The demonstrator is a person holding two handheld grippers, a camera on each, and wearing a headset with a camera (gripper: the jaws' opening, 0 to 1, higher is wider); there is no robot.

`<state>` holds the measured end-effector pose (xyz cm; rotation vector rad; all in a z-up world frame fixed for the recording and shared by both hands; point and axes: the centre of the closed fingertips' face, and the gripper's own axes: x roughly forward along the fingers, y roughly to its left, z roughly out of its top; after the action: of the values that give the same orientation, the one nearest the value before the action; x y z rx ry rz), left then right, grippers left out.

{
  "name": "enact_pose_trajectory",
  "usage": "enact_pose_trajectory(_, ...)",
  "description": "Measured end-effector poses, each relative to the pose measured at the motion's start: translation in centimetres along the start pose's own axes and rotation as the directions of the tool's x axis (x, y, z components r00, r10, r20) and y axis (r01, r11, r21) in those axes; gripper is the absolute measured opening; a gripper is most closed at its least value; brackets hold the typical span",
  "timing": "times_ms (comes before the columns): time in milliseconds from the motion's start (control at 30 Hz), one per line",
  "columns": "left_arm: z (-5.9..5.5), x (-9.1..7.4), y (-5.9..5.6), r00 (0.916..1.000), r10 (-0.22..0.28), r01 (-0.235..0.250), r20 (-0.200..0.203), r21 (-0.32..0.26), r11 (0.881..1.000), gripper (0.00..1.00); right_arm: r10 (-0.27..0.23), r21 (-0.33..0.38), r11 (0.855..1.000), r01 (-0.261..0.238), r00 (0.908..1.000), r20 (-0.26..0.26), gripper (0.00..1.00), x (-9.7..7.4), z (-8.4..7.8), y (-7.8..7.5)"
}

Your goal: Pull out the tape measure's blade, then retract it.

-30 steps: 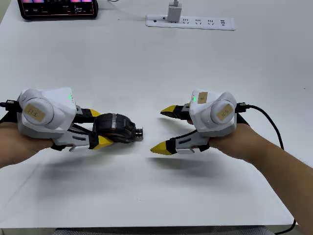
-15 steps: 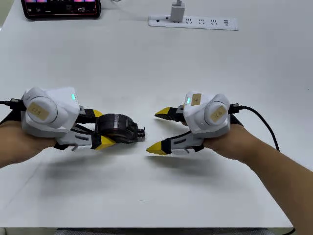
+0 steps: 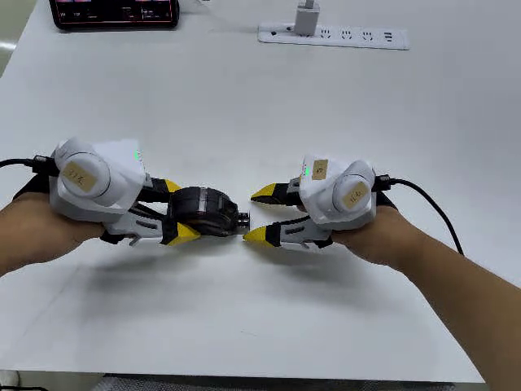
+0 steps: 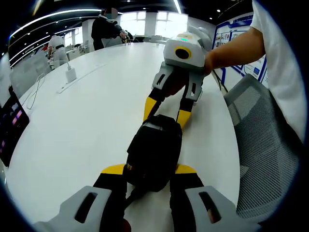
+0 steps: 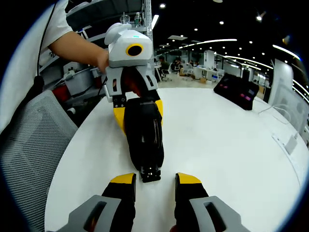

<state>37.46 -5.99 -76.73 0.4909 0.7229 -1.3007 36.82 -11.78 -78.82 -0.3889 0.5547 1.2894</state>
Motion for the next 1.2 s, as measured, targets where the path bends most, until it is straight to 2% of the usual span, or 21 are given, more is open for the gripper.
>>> enact_pose_trajectory(233,-0.01,0.01,0.00,1.0000,0.000,0.000,0.002,0.001,1.000,0.29,0.012,-0.030,0.999,-0.012,0.9998,0.014,0.19,0.30,0.29,0.09)
enact_pose_trajectory(367,-0.01,0.00,0.01,1.0000,-0.001,0.001,0.003,0.002,1.000,0.29,0.025,-0.025,0.999,-0.024,0.9993,0.028,0.17,0.49,0.57,0.28)
enact_pose_trajectory(567,-0.01,0.04,0.00,1.0000,-0.001,0.001,0.008,0.009,1.000,0.29,0.038,-0.050,0.998,-0.036,0.9990,0.022,0.13,0.73,0.44,0.54)
enact_pose_trajectory(1200,-0.01,0.01,-0.03,1.0000,0.000,0.000,0.002,0.023,1.000,0.28,0.040,-0.067,0.997,-0.039,0.9991,0.012,0.11,0.90,0.22,0.48)
